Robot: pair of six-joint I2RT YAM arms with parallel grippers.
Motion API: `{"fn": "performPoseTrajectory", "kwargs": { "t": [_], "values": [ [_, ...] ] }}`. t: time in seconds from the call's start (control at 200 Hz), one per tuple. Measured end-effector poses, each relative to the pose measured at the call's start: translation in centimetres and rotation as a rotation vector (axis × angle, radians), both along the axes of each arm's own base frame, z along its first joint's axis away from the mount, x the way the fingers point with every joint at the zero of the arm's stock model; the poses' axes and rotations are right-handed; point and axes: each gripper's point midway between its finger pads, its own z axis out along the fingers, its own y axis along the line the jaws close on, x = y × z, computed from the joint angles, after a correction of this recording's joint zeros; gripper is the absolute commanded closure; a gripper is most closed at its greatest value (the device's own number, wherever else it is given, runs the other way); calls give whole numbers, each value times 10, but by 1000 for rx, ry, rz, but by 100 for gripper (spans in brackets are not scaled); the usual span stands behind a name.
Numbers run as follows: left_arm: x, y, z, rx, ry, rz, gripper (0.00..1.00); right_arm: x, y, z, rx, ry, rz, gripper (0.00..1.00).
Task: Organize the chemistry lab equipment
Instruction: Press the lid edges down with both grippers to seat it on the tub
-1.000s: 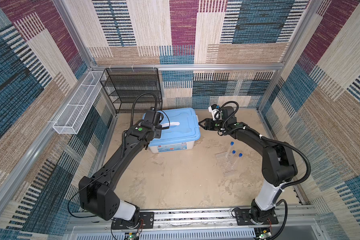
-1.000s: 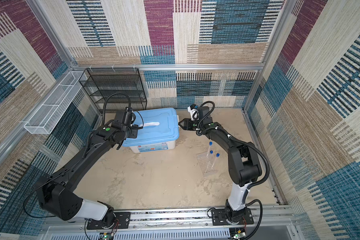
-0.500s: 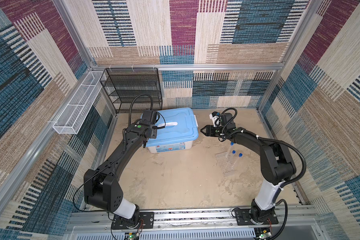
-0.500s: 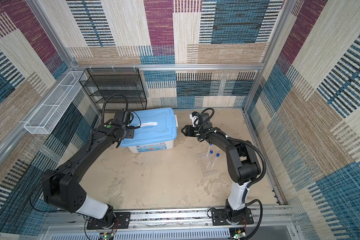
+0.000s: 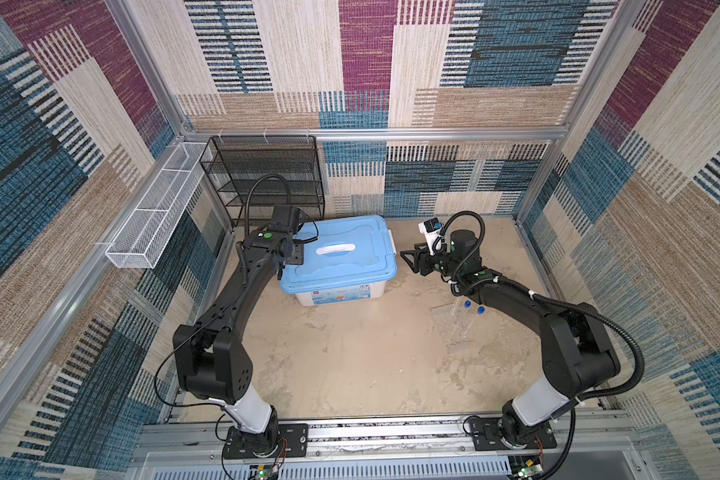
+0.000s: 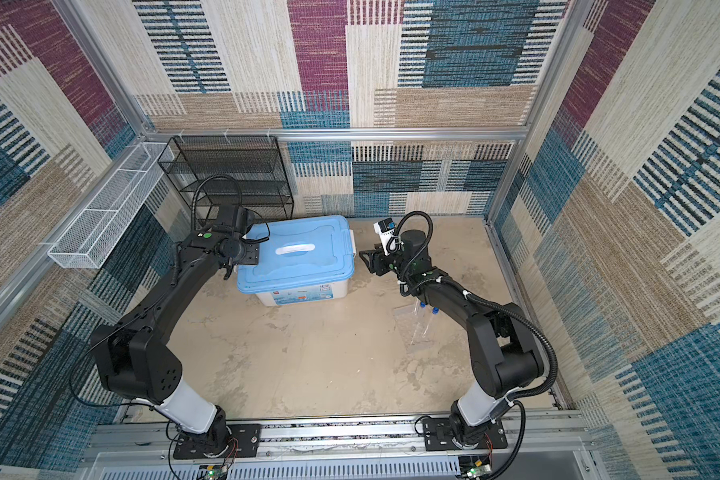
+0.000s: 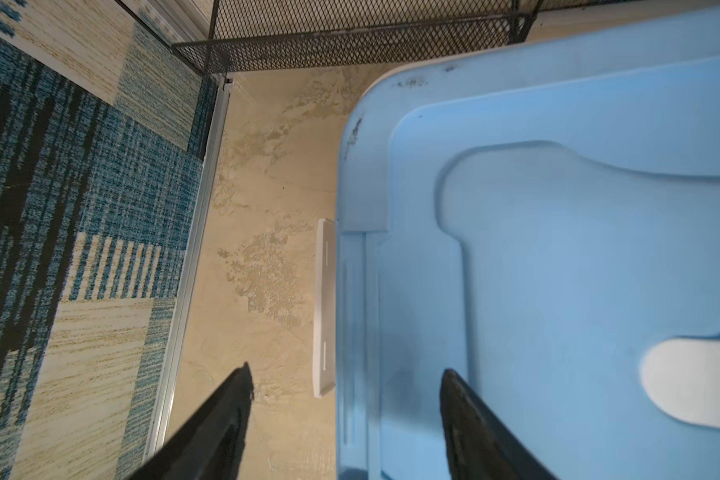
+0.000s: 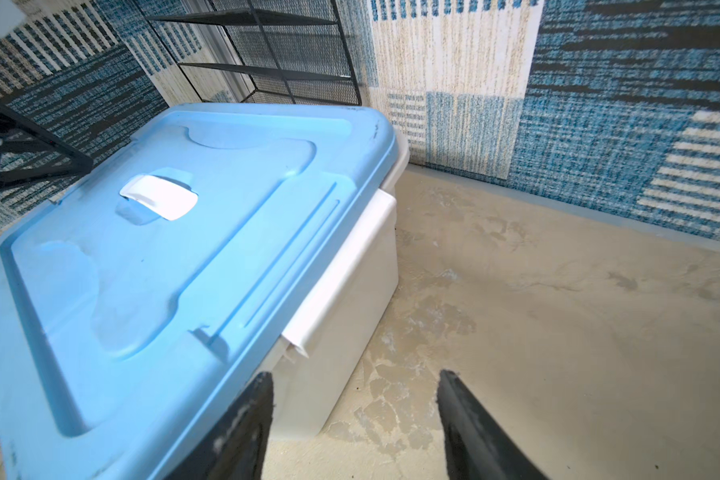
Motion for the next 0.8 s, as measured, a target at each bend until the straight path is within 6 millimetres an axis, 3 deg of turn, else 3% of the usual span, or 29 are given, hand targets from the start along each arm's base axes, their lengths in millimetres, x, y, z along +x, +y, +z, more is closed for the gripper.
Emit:
{"fn": "performPoseTrajectory", "kwargs": {
  "t": [0.295,0.576,0.796],
  "values": [
    [6,10,-7,20,34,15,29,3,19,-11,34,5,34,38],
    [15,18,-11,19,21,34,29,14,17,-12,62,-13,-9,44],
    [19,12,-14,-2,14,5,30,16,9,-32,40,23,-61,44]
  ]
}}
